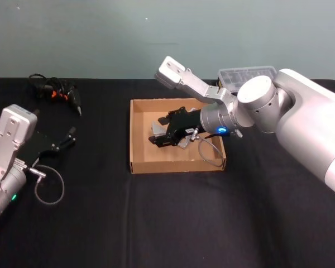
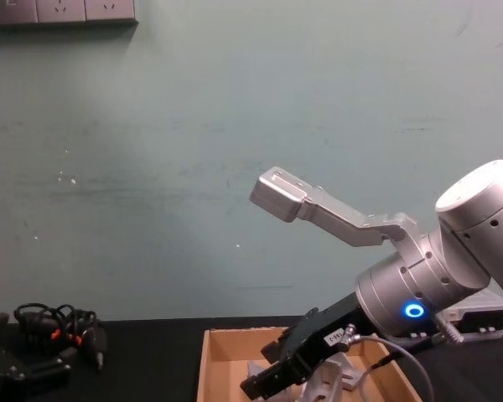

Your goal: Use one hand to pick up the angle iron from the table and place it into the box.

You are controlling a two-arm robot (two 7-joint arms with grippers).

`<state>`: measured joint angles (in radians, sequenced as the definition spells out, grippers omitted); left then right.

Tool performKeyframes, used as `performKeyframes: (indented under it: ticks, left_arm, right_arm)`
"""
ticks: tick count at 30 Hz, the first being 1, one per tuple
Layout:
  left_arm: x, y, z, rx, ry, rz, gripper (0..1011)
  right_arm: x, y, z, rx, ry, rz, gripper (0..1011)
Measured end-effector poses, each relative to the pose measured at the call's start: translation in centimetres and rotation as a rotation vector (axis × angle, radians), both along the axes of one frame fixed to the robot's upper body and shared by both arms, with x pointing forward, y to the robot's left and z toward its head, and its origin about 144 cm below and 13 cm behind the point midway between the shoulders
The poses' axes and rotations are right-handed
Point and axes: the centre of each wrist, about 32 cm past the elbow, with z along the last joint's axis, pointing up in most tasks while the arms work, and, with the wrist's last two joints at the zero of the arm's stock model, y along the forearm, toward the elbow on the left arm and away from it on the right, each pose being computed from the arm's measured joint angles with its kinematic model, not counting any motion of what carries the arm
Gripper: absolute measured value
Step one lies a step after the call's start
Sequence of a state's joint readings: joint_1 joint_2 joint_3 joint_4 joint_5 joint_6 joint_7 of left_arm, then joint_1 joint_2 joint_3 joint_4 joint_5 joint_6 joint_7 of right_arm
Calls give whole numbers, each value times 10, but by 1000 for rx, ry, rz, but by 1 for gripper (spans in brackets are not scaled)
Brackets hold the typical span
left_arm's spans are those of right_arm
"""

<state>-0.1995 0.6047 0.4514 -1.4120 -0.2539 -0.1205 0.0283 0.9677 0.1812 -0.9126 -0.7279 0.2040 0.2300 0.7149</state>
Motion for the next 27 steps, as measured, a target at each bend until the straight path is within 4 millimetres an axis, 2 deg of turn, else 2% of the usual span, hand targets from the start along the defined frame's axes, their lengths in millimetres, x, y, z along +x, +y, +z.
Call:
performKeyframes:
  ticks: [2,3,12,17,21,27]
  left_arm:
    - [0,0,0,0,0,0,1000]
    - [0,0,0,0,0,0,1000]
    - [0,0,0,0,0,0,1000]
    - [0,0,0,0,0,0,1000]
    - [0,0,0,0,0,0,1000]
    - [0,0,0,0,0,0,1000]
  right_arm:
    - [0,0,0,1,0,0,713]
    - [0,0,0,1,1,0,713]
    - [0,0,0,2,2,1,985]
    - [-2,-1,0,12,2,2,1004]
    - [-8,-9,2,48,2,-5,1004]
    - [-25,-32,7,127,-36,-37,1004]
